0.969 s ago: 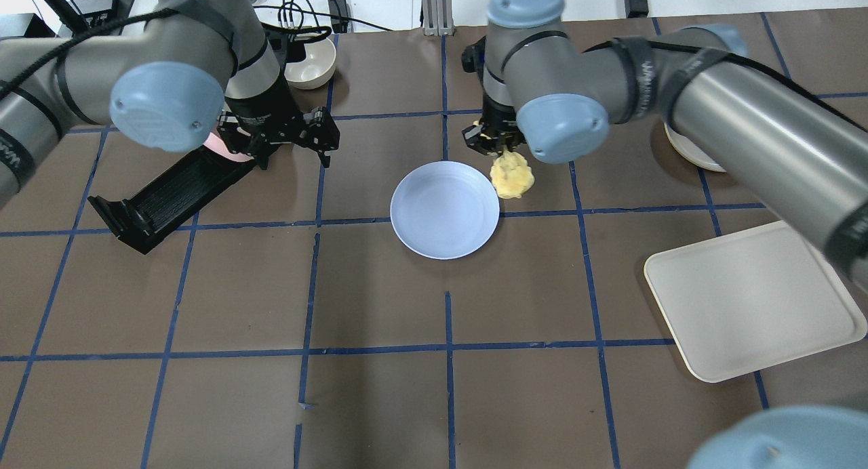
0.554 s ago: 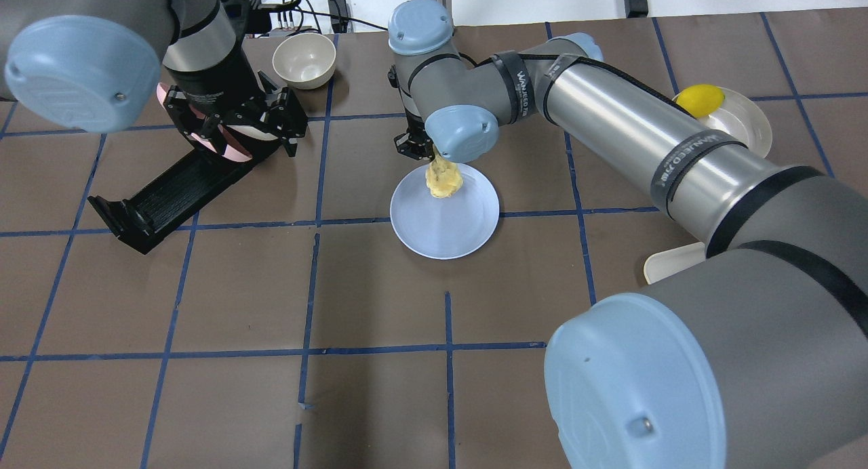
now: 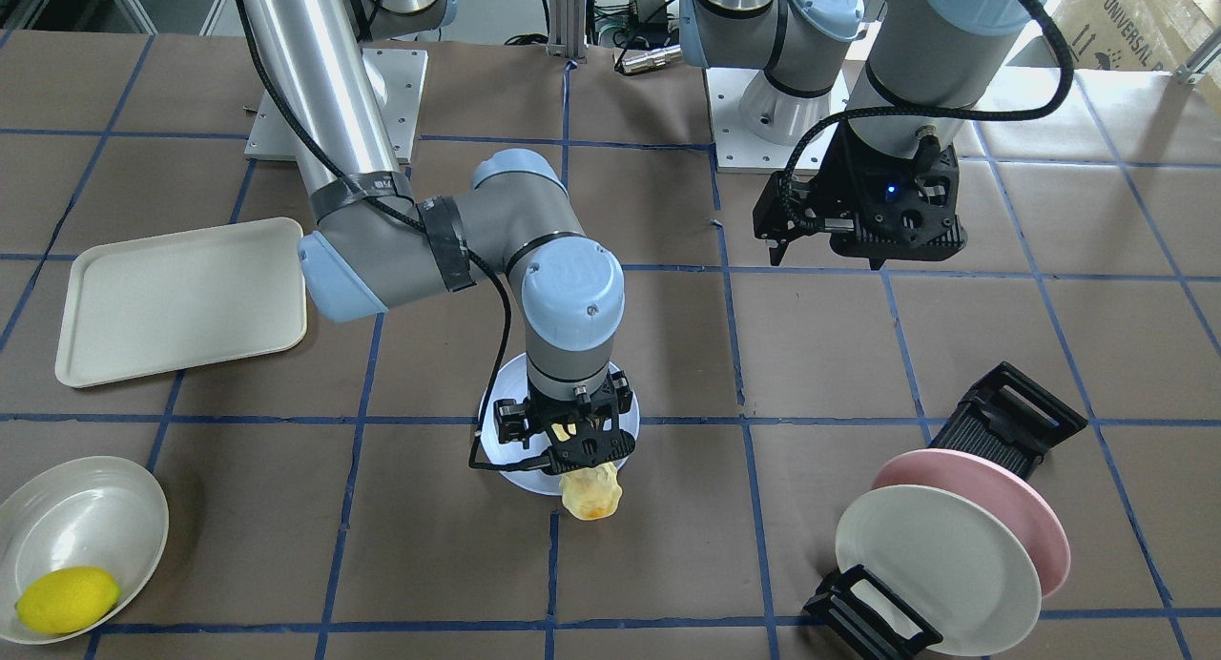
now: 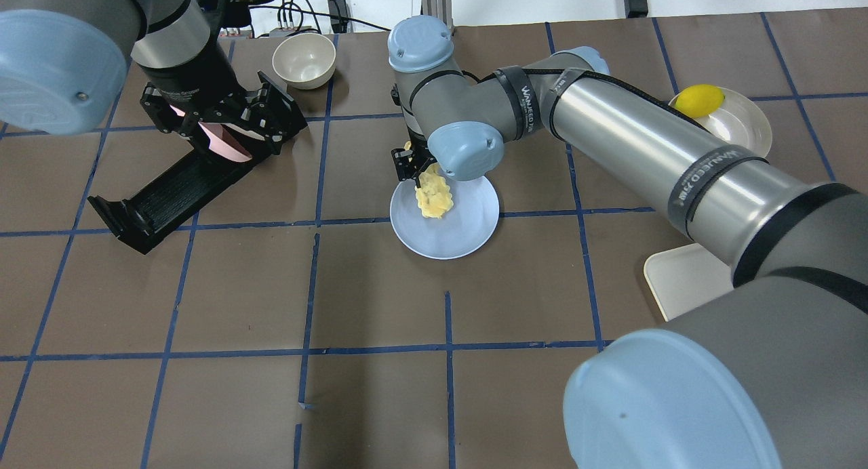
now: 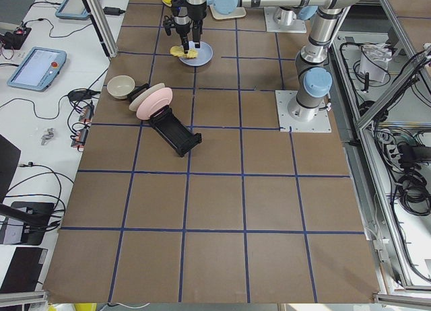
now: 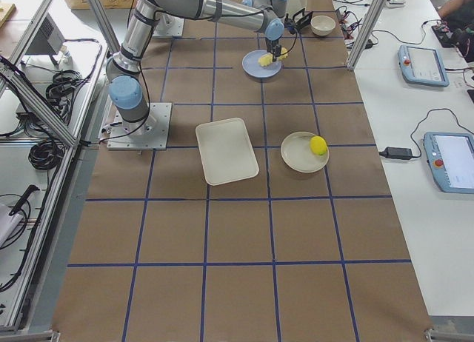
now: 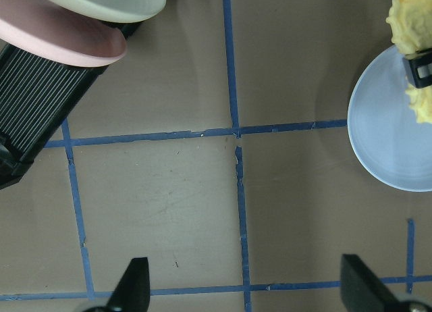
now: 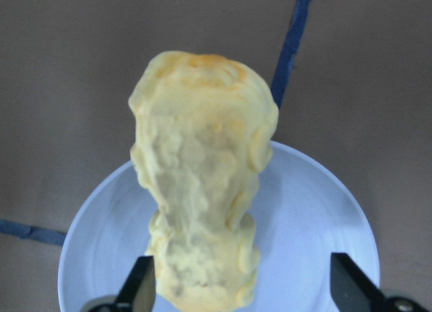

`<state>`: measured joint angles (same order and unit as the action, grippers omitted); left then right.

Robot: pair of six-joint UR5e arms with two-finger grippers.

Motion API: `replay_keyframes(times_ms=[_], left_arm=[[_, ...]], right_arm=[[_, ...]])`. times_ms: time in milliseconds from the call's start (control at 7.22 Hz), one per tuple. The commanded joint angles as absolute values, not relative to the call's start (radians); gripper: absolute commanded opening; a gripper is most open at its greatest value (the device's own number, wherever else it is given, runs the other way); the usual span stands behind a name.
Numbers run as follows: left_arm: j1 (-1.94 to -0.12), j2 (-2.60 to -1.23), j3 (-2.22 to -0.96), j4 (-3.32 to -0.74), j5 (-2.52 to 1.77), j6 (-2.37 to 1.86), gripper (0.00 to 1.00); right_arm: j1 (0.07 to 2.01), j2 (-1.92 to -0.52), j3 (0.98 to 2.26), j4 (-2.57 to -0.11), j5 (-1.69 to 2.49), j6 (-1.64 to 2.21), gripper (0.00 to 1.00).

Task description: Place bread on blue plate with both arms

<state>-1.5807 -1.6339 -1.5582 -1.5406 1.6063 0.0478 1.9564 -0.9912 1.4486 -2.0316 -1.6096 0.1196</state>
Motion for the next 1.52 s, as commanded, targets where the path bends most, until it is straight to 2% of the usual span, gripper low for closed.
replay_keyframes(times_ms=[0, 415, 831, 1108, 1385], left_arm=[[-1.575, -1.629, -1.560, -1.554, 1.605, 0.049, 1.00], [-1.574, -1.628, -1.557, -1.554, 1.603, 0.049, 1.00], [-1.571, -1.635, -1.520, -1.600, 1.603, 0.048, 1.00], [-1.568, -1.629, -1.520, -1.600, 1.600, 0.048, 1.00], [-1.569, -1.629, -1.520, -1.600, 1.600, 0.046, 1.00]], right_arm=[[1.931, -1.077, 1.511, -2.029, -1.641, 0.103, 1.00], [1.838, -1.265, 1.519, -1.783, -1.665, -0.014, 1.00], [1.677, -1.567, 1.558, -1.505, -1.611, -0.139, 1.00], [1.643, -1.661, 1.667, -1.494, -1.609, -0.147, 1.00], [1.631, -1.675, 1.686, -1.496, -1.612, -0.149, 1.00]])
